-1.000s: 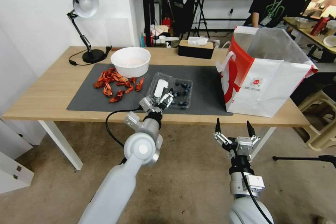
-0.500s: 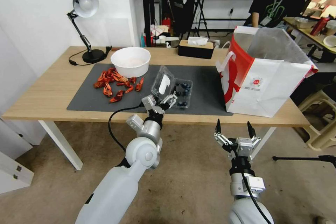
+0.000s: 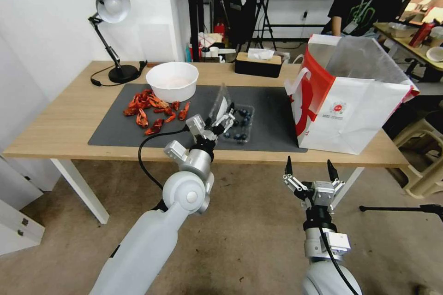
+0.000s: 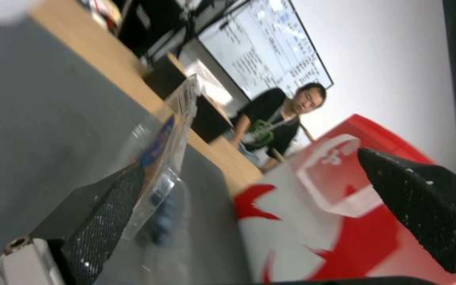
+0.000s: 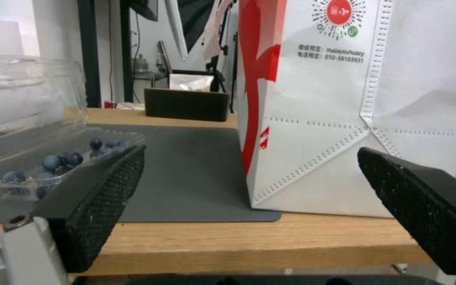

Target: Close the takeout container lid, then place the container into the takeout bag.

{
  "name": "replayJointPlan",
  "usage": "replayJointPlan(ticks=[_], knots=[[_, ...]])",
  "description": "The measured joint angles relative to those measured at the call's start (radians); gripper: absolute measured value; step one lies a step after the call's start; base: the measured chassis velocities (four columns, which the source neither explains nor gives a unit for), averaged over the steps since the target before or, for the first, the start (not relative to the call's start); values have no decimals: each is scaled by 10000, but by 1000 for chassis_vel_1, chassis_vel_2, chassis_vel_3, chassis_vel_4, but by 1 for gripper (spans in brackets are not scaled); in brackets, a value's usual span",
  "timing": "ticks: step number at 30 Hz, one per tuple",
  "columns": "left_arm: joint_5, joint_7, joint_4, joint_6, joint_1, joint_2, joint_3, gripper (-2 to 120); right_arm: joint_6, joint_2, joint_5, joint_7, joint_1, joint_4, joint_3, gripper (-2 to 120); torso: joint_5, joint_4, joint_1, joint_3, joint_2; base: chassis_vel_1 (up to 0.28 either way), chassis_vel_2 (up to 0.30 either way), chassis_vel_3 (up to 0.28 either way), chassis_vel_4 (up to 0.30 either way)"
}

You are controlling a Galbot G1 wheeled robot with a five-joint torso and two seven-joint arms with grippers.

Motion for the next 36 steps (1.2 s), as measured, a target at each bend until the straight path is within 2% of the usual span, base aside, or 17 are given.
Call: replayJointPlan(ticks=[8,17,22,24,25,28,29,32,33,36], knots=[[-1563,-722,64,145,-394,-313,27,100,-10,-6,-11,1,-98,70,76,100,0,0,0,0,0,0,0,0,0],[-3021,-1614,703,224,-919,-689,-72,99,-11,-37,16,3,-147,144,103,100,1,0,0,0,0,0,0,0,0],[-3496,-1879,1042,243,-1100,-799,-104,91,-13,-47,58,0,-142,158,99,100,0,0,0,1,0,0,0,0,0],[-3450,-1901,1159,262,-1120,-805,-78,83,-14,-48,67,-1,-131,157,93,100,0,0,0,0,0,0,0,0,0],[-3450,-1901,1159,262,-1120,-805,-78,83,-14,-48,67,-1,-131,157,93,100,0,0,0,0,0,0,0,0,0],[-2580,-1643,1385,304,-1108,-704,154,68,-114,-70,325,-13,-39,219,55,100,0,0,0,1,0,0,0,0,0],[-2580,-1643,1385,304,-1108,-704,154,68,-114,-70,325,-13,-39,219,55,100,0,0,0,1,0,0,0,0,0],[-1758,-1400,1506,309,-1051,-575,399,55,-450,-183,971,-15,171,398,-15,100,0,0,0,0,0,0,0,0,0],[-1758,-1400,1506,309,-1051,-575,399,55,-450,-183,971,-15,171,398,-15,100,0,0,0,0,0,0,0,0,0],[-1028,-1260,1653,315,-1011,-478,692,39,-983,-447,1946,6,612,600,-46,100,0,2,0,1,0,0,0,0,0]])
